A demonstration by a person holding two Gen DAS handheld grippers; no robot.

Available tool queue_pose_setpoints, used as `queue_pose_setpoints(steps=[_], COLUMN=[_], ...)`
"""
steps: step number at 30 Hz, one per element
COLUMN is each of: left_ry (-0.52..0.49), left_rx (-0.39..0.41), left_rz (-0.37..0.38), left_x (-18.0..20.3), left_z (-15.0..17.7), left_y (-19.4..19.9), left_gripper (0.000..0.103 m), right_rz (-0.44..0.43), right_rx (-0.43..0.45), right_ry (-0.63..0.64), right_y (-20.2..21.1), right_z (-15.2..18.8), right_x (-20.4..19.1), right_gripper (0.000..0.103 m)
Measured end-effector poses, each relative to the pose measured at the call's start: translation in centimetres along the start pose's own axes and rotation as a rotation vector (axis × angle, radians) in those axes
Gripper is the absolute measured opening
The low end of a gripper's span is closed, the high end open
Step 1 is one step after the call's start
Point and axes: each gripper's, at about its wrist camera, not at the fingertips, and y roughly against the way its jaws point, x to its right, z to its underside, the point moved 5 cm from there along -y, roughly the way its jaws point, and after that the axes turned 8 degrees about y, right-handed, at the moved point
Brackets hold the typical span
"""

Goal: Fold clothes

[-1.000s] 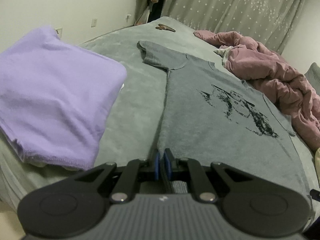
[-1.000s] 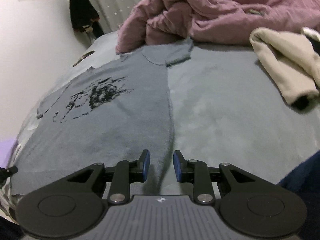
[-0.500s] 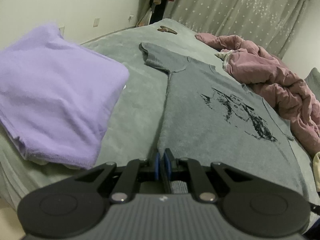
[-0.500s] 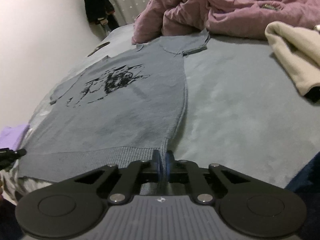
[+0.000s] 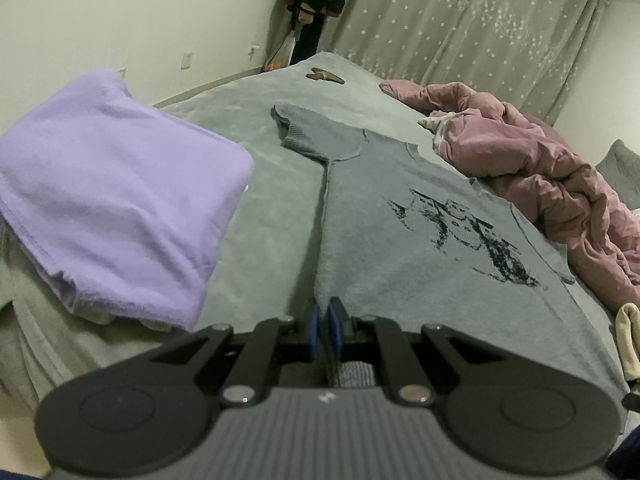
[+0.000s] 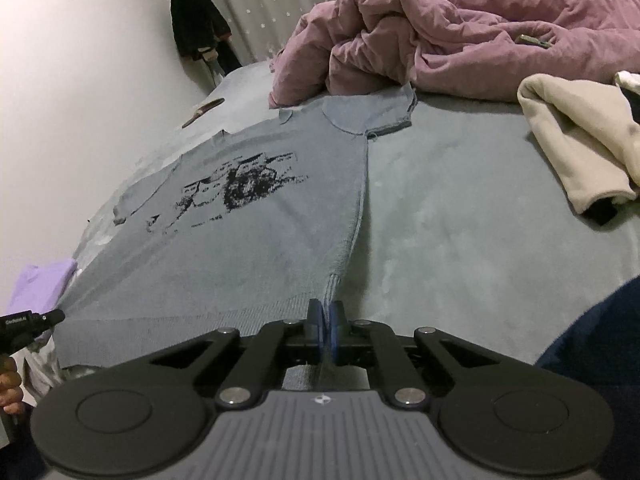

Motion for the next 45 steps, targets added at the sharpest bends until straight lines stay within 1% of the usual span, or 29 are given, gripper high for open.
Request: queue_pose_setpoints(steps=[4, 9, 13, 15, 17, 21, 23, 24, 25, 26, 30, 33, 36, 43, 45], left_ry=[-0.015, -0.058, -0.097, -0.099, -0.094, -0.095, -0.095, -0.092, -0.09, -0.087, -0.068, -0.046, -0.031, -0.03, -0.039], left_rx=[-0.003, -0.027, -0.044, -0.044, -0.046, -0.047, -0.045, -0.044, -0.043, -0.042, -0.031, -0.018, -0.003, -0.003, -0.003], left_rz=[-0.009, -0.068, -0.093, -0.094, -0.095, -0.1, -0.102, -0.1, -0.099, -0.097, -0.083, -0.065, -0.05, -0.058, -0.067], left_x=[0.2, 0.2, 0.6, 0.6, 0.5, 0.5, 0.5, 0.6, 0.5, 0.5, 0.3, 0.1, -0.1, -0.1, 0.0], left_z=[0.3, 0.7, 1.3, 1.3, 1.3, 1.4, 1.5, 1.4, 1.4, 1.4, 1.2, 1.2, 1.2, 1.3, 1.3], left_y=[0.0, -1.1, -1.8, -1.8, -1.8, -1.8, -1.7, -1.9, -1.8, -1.8, -1.4, -0.7, 0.0, 0.1, 0.0], left_gripper=[0.007, 0.008, 0.008, 0.008, 0.008, 0.008, 0.008, 0.008, 0.008, 0.008, 0.008, 0.007, 0.007, 0.007, 0.007], right_rz=[0.003, 0.03, 0.029, 0.032, 0.02, 0.02, 0.022, 0.02, 0.016, 0.012, 0.008, -0.013, -0.023, -0.05, -0.041], right_rx=[-0.015, -0.058, -0.045, -0.027, -0.018, -0.022, -0.024, -0.026, -0.029, -0.03, -0.017, -0.005, 0.017, 0.029, 0.017], right_ry=[0.009, 0.021, 0.041, 0.043, 0.022, 0.026, 0.04, 0.042, 0.042, 0.041, 0.032, 0.018, 0.038, 0.039, 0.043], right_y=[-0.2, -2.1, -2.6, -2.5, -2.7, -3.2, -3.3, -3.4, -3.5, -3.5, -2.8, -1.8, -0.5, 1.2, 1.2], right_z=[0.3, 1.5, 1.7, 1.6, 1.6, 1.8, 1.9, 2.0, 2.0, 2.1, 2.0, 1.8, 1.2, 0.7, 0.9], right_x=[0.1, 0.5, 0.5, 0.5, 0.8, 0.7, 0.4, 0.4, 0.3, 0.3, 0.3, 0.1, -0.6, -0.8, -0.7], right_gripper=[0.006, 0.006, 0.008, 0.018, 0.024, 0.024, 0.022, 0.014, 0.009, 0.008, 0.007, 0.007, 0.006, 0.006, 0.006])
